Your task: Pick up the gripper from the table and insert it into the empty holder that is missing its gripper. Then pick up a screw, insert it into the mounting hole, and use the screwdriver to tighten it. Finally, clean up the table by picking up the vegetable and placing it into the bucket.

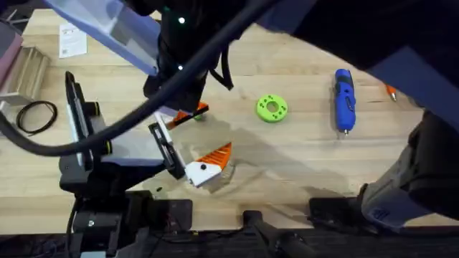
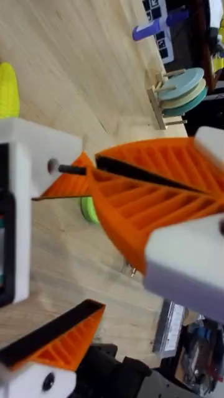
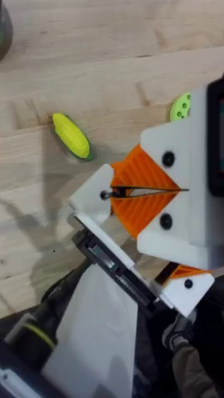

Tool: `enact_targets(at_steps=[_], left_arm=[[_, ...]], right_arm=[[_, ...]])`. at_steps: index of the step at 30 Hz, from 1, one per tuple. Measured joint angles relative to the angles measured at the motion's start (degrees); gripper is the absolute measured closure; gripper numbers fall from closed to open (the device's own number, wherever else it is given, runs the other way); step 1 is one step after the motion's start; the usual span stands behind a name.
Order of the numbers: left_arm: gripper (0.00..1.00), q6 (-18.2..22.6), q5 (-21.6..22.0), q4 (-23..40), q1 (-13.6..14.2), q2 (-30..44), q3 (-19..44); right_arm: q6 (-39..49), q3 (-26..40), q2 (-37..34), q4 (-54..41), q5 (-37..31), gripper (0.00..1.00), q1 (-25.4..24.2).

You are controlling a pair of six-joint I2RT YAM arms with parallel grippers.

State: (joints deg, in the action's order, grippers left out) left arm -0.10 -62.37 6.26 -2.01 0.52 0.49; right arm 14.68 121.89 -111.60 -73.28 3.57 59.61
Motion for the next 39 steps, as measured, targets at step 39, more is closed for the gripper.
enact_targets(at_steps=[39], left_arm=[[0.014, -0.4, 0.0, 0.0, 0.0, 0.0, 0.0]], right_arm=[[0.2, 0.0, -3.2, 0.0, 0.3, 0.996, 0.5]])
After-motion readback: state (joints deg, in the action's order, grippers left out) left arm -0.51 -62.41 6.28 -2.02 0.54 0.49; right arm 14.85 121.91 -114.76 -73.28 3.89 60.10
